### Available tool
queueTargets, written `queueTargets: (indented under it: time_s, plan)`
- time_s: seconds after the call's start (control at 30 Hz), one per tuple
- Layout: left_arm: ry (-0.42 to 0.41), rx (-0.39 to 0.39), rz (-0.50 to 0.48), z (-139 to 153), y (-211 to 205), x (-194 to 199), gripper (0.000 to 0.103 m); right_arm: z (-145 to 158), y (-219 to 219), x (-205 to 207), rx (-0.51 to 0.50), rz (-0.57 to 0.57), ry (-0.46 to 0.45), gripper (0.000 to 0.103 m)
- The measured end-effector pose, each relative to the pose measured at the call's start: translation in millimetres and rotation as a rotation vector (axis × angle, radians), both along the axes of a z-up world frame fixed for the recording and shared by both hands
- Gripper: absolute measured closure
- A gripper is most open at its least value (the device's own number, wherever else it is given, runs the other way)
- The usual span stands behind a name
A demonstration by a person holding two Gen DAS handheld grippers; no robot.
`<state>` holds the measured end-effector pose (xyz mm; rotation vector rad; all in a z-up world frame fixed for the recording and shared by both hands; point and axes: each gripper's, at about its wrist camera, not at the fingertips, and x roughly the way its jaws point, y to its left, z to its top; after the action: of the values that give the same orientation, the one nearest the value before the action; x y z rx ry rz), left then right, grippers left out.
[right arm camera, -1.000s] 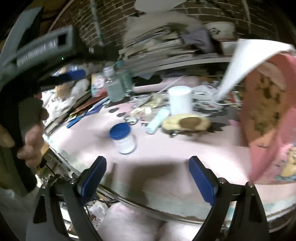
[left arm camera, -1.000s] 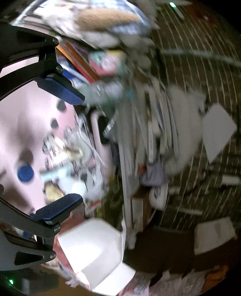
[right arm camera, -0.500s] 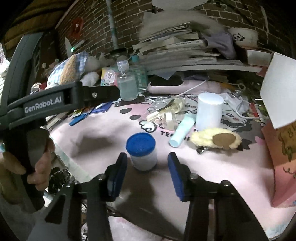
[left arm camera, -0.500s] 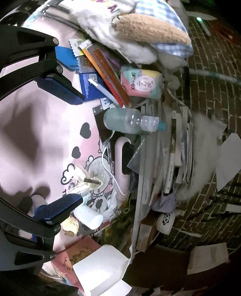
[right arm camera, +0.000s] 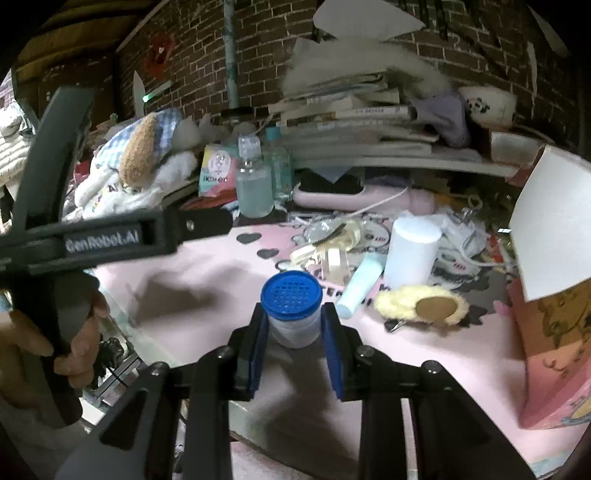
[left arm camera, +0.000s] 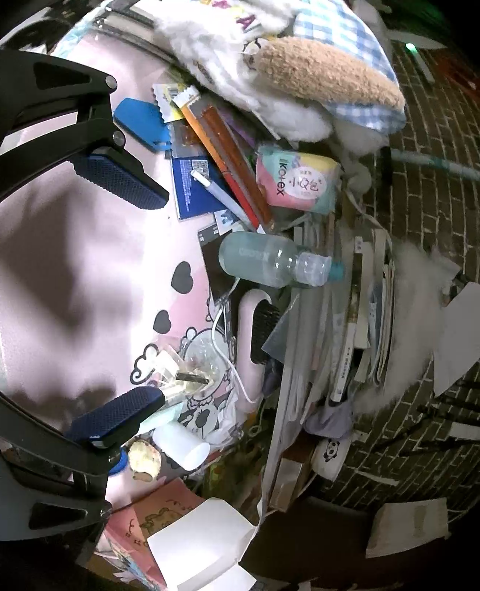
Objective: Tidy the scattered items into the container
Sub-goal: 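Grasp the blue-lidded white jar with the right gripper and lift it, then carry the blue-lidded jar into the white box and open the right gripper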
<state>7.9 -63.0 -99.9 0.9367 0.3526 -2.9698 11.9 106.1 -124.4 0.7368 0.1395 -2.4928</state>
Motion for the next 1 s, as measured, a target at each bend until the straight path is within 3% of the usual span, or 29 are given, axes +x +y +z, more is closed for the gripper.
queueTargets:
  time_s: [0.33,0.63,0.77,1.0]
  plan:
    - [-0.002,-0.005,-0.006,2,3,2,0.007,43,6,11,0.021,-0.009,0.108,0.077]
    - [-0.01,-0.016,-0.029,3,12,-2,0.007,107,52,12,0.053,-0.163,0.225,0.077]
    - [-0.018,-0.021,-0.043,1,17,-4,0.007,126,82,-2,0.074,-0.231,0.179,0.077]
    - [-0.027,-0.04,-0.063,0,26,-7,0.007,129,137,-32,0.123,-0.322,-0.011,0.077]
